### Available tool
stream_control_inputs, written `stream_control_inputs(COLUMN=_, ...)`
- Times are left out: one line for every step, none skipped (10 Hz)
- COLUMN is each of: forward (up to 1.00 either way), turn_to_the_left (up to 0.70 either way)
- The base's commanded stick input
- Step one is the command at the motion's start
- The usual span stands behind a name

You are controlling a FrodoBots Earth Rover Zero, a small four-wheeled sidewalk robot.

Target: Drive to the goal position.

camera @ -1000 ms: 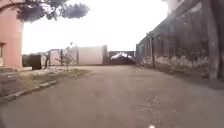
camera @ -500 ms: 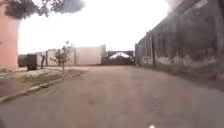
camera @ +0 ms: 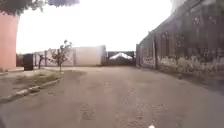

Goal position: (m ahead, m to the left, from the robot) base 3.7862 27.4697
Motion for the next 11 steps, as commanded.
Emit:
stream_control_inputs(forward=0.70, turn_to_the_left=0.00)
stream_control_inputs(forward=0.70, turn_to_the_left=0.07)
stream_control_inputs(forward=0.70, turn_to_the_left=0.12)
stream_control_inputs(forward=0.70, turn_to_the_left=0.14)
stream_control_inputs(forward=0.70, turn_to_the_left=0.12)
stream_control_inputs(forward=0.70, turn_to_the_left=0.10)
stream_control_inputs(forward=0.70, turn_to_the_left=0.11)
stream_control_inputs(forward=0.70, turn_to_the_left=0.09)
stream_control_inputs(forward=0.70, turn_to_the_left=0.11)
stream_control_inputs(forward=0.70, turn_to_the_left=0.11)
stream_control_inputs(forward=0.70, turn_to_the_left=0.11)
